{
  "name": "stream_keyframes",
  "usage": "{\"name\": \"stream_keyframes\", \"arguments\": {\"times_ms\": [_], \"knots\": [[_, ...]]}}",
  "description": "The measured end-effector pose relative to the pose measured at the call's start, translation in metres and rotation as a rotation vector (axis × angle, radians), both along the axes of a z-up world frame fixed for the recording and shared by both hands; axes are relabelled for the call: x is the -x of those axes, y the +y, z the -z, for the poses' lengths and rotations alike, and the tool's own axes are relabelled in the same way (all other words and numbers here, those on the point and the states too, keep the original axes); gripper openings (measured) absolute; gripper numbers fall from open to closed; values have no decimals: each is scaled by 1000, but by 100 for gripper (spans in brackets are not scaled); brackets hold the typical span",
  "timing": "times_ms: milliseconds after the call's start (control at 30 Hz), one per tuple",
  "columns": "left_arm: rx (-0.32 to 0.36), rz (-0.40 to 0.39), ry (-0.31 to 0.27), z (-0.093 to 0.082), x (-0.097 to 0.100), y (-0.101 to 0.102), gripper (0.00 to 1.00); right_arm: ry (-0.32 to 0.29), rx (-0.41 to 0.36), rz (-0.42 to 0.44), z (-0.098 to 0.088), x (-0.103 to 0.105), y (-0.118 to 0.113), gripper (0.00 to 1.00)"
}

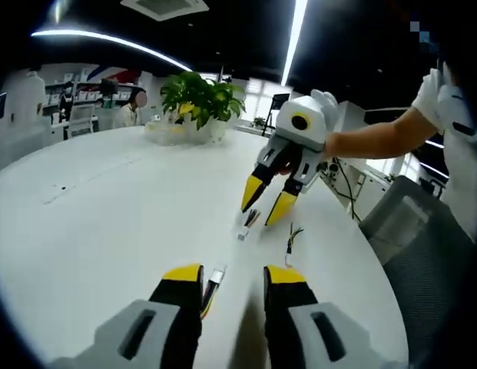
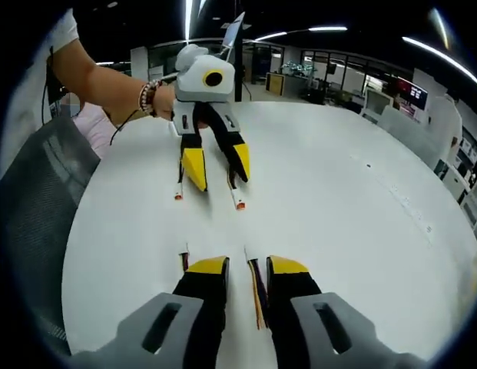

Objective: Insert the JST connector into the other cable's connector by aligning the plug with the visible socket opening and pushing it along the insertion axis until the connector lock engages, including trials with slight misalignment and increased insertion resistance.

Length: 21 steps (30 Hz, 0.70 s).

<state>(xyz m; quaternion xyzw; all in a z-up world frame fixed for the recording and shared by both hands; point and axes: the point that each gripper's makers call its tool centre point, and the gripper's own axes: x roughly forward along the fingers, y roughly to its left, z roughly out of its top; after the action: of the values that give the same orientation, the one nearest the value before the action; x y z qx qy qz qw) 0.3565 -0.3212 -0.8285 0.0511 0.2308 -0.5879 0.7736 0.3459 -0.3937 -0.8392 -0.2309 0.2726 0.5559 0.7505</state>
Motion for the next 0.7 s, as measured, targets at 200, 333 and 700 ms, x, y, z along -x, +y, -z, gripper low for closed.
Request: {"name": "stream_keyframes", "arguments": {"times_ms": [200,333,700], "knots": [[-21,-3,-14,8,-4,-1,21,12,-1,-4,7,-2,2,14],[-35,2,-22,13,-5,-1,19,19,2,-3,11,-3,0,13],[-39,13,-39,17,-7,-2,7,19,-25,-11,13,-4,7,5]]}}
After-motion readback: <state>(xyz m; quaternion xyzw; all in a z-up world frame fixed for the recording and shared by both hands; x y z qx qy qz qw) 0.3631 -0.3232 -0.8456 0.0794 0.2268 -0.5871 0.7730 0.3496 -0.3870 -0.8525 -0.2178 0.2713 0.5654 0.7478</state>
